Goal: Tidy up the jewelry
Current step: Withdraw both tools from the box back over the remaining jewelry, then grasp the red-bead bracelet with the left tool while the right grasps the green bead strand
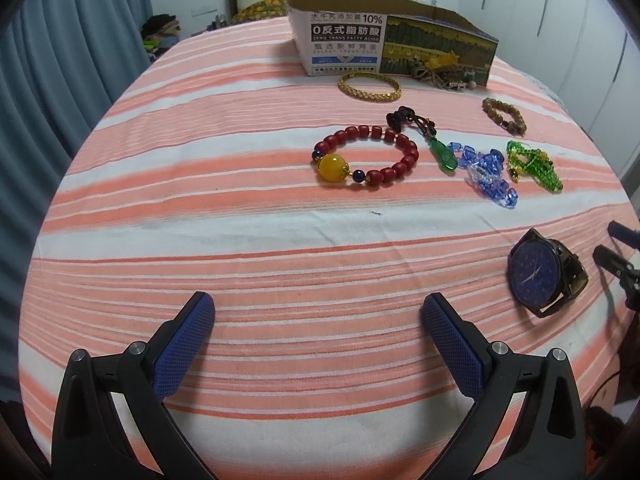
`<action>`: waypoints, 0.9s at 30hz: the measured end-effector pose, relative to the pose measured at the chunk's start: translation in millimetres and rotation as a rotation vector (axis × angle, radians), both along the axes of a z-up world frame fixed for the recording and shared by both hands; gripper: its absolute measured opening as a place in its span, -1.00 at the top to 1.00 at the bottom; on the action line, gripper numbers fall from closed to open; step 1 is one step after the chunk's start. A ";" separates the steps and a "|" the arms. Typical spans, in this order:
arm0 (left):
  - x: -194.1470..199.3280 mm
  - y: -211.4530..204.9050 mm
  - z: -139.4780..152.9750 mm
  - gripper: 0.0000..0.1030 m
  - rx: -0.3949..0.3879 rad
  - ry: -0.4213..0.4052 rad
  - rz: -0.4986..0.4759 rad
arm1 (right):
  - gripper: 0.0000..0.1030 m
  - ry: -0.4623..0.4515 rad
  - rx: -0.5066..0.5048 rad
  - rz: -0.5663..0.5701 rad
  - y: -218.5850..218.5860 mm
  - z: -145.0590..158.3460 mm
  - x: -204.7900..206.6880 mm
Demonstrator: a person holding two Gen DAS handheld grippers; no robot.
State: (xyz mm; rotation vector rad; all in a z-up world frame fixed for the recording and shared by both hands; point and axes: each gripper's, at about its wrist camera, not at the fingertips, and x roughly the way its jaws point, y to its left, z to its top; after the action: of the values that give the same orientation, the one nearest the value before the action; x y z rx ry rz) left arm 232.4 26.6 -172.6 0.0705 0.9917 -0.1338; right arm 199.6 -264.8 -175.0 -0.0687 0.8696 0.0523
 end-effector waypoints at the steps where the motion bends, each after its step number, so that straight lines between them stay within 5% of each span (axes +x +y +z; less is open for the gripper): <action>1: 1.4 -0.5 0.1 -0.99 0.001 0.004 -0.003 | -0.66 0.003 -0.001 0.003 0.0 0.1 0.6; 27: 72.4 -13.4 0.0 -0.99 -0.005 0.040 -0.118 | -0.65 0.081 -0.010 0.144 20.7 1.6 46.3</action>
State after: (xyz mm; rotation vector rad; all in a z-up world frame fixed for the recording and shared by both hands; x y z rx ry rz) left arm 304.8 13.1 -172.6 0.1220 1.0269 -0.2461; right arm 245.9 -244.0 -173.4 -0.1395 0.9446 0.1863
